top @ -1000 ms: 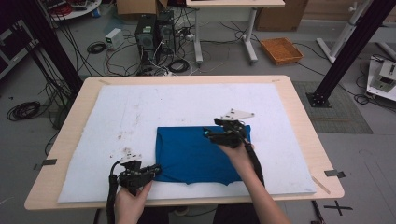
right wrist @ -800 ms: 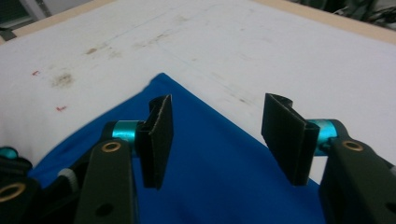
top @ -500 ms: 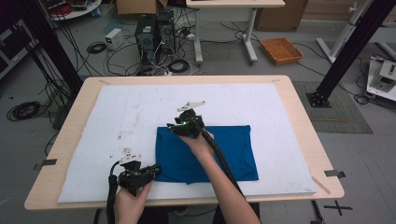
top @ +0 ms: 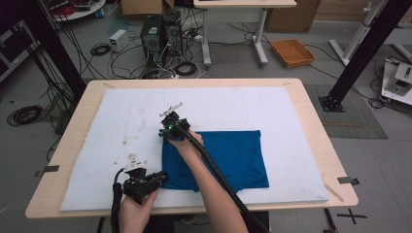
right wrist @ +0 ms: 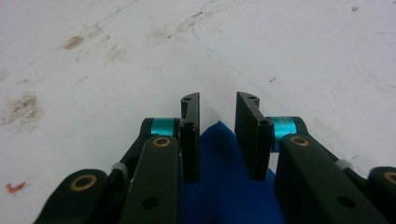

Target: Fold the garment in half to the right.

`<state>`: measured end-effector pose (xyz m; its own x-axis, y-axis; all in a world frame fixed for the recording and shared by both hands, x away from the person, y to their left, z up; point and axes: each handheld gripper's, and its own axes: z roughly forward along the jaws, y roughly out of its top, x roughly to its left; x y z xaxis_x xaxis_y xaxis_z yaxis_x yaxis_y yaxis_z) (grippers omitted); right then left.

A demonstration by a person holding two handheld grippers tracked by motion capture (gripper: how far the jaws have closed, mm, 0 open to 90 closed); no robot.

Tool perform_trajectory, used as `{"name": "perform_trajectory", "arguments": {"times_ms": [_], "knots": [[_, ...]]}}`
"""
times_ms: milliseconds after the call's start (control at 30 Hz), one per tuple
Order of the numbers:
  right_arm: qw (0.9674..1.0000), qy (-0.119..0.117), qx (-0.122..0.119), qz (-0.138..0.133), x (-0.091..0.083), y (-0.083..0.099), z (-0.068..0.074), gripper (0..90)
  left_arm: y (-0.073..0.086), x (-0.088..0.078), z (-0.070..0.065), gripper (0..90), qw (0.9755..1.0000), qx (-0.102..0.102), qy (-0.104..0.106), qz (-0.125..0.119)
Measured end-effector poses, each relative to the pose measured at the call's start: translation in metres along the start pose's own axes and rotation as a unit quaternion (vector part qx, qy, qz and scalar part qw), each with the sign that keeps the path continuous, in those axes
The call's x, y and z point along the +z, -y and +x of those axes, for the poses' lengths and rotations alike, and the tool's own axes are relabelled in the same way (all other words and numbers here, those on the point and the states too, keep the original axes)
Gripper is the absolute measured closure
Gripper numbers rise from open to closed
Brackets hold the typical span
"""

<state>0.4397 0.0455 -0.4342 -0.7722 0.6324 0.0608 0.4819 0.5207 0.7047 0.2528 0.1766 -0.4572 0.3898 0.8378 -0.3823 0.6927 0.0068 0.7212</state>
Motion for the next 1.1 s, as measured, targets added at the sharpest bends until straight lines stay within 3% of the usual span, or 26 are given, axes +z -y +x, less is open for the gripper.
{"name": "perform_trajectory", "arguments": {"times_ms": [100, 167, 267, 300, 600, 800, 833, 900, 1000, 1100], "knots": [[0.9996, 0.01, -0.016, 0.019, 0.007, -0.002, 0.006, 74.2, 0.0, 0.0, 0.0, 80.2, 1.0, 0.001, -0.001, -0.001], [0.9991, 0.026, -0.025, 0.022, 0.01, -0.003, 0.008, 78.2, 0.001, 0.0, -0.001, 80.0, 1.0, 0.002, -0.001, -0.003], [0.9988, 0.029, -0.028, 0.028, 0.011, -0.004, 0.009, 89.8, 0.001, 0.0, -0.001, 79.9, 1.0, 0.004, -0.002, -0.002], [0.9986, 0.03, -0.033, 0.027, 0.011, -0.004, 0.009, 90.0, 0.001, 0.0, -0.001, 80.0, 1.0, 0.002, -0.003, -0.003], [0.9997, 0.02, -0.013, -0.008, -0.009, -0.01, 0.001, 90.0, 0.001, -0.001, -0.001, 82.4, 1.0, 0.007, -0.003, -0.003], [0.9998, -0.001, 0.003, -0.022, -0.015, -0.011, -0.004, 90.0, 0.001, -0.001, -0.002, 82.4, 1.0, 0.006, -0.004, -0.003], [0.9998, -0.003, 0.004, -0.018, -0.012, -0.011, -0.003, 88.1, 0.001, -0.001, -0.002, 82.4, 1.0, 0.006, -0.004, -0.004], [0.9999, -0.003, 0.009, -0.008, -0.007, -0.009, -0.002, 73.8, 0.001, -0.001, -0.002, 82.3, 1.0, 0.006, -0.002, -0.003], [0.9998, 0.005, 0.018, 0.001, -0.002, -0.007, -0.001, 68.8, 0.001, -0.001, -0.001, 82.2, 1.0, 0.005, -0.002, -0.003], [0.9998, 0.015, 0.009, 0.012, 0.001, -0.006, 0.003, 67.3, 0.001, 0.0, -0.001, 82.1, 1.0, 0.004, 0.0, -0.004]]}}
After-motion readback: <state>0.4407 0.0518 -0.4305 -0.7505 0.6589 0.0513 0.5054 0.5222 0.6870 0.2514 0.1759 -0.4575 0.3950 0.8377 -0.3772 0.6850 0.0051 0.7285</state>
